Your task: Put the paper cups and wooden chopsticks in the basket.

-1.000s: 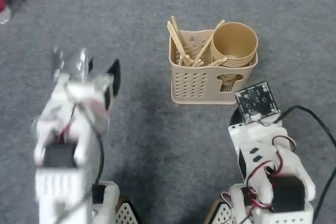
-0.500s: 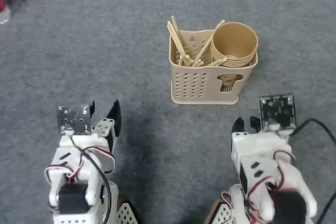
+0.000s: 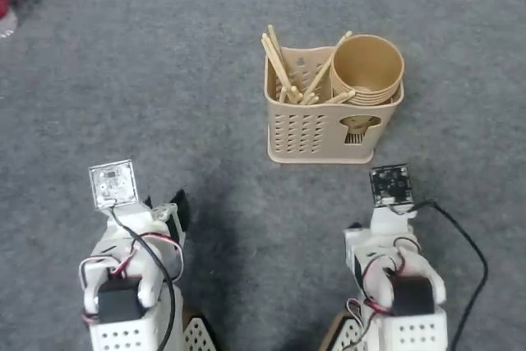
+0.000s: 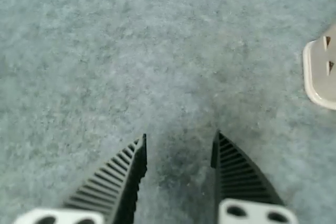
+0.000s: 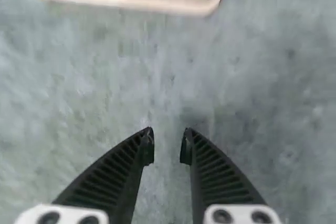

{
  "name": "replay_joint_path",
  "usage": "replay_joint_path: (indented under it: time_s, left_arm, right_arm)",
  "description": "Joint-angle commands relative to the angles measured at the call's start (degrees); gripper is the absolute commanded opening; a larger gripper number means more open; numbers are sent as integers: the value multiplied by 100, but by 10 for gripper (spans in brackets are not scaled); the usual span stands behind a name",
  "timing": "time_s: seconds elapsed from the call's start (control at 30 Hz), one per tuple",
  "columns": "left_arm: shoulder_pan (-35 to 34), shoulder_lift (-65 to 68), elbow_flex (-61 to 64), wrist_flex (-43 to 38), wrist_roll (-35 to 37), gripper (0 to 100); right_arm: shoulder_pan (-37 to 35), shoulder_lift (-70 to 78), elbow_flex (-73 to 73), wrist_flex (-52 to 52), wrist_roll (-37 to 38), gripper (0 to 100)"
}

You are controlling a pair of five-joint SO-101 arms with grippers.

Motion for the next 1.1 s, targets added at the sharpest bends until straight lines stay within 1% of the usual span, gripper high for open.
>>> replay_joint_path:
  time_s: [0.0, 0.07, 0.1, 0.17, 0.2, 0.27, 0.4, 0.47, 0.6, 0.67, 0.7, 0.73, 0.8, 0.87, 0.9, 0.97, 1.03, 1.07]
  left_arm:
    - [35, -79, 13, -158, 62, 198]
    - [70, -79, 92, -237, 62, 178]
    - [70, -79, 356, -299, 62, 160]
    - [79, -62, 1095, -607, 62, 126]
    - [26, -70, 971, -659, 70, 111]
    - [70, -97, 1024, -510, 62, 92]
    - [105, -88, 1015, -527, -18, 88]
    - [97, -79, 1015, -519, -501, 88]
    - [123, -79, 1015, -536, -1829, 87]
    - [114, -70, 1015, -536, -2004, 85]
    - [97, -70, 1015, -536, -1978, 77]
    - [97, -70, 1015, -536, -1969, 62]
    - [97, -70, 1015, -527, -2127, 38]
    - [123, -70, 1015, -519, -2541, 37]
    - [123, -70, 1015, -510, -2708, 37]
    - [132, -70, 1015, -492, -2804, 37]
    - [158, -88, 1007, -484, -2752, 36]
    - [220, -97, 1007, -484, -2558, 36]
  right_arm:
    - [31, -66, 404, -251, -62, 87]
    - [31, -31, 659, -374, -62, 43]
    - [31, -48, 642, -356, -62, 8]
    - [31, -48, 633, -356, -62, 17]
    - [31, -48, 633, -356, -62, 19]
    - [31, -48, 633, -356, -62, 8]
    - [22, -57, 642, -356, -62, 7]
    - [22, -57, 642, -356, -62, 7]
    - [84, -48, 642, -356, -53, 7]
    - [453, -40, 633, -356, 26, 6]
    - [752, -40, 633, -356, 246, 6]
    - [1095, -40, 633, -356, 642, 6]
    - [1701, -57, 633, -356, 1741, 6]
    - [1965, -66, 642, -286, 2954, 6]
    - [1912, -66, 642, -251, 3226, 6]
    - [1569, -66, 642, -242, 3077, 6]
    - [875, -66, 633, -338, 2804, 6]
    - [409, -66, 624, -479, 2664, 6]
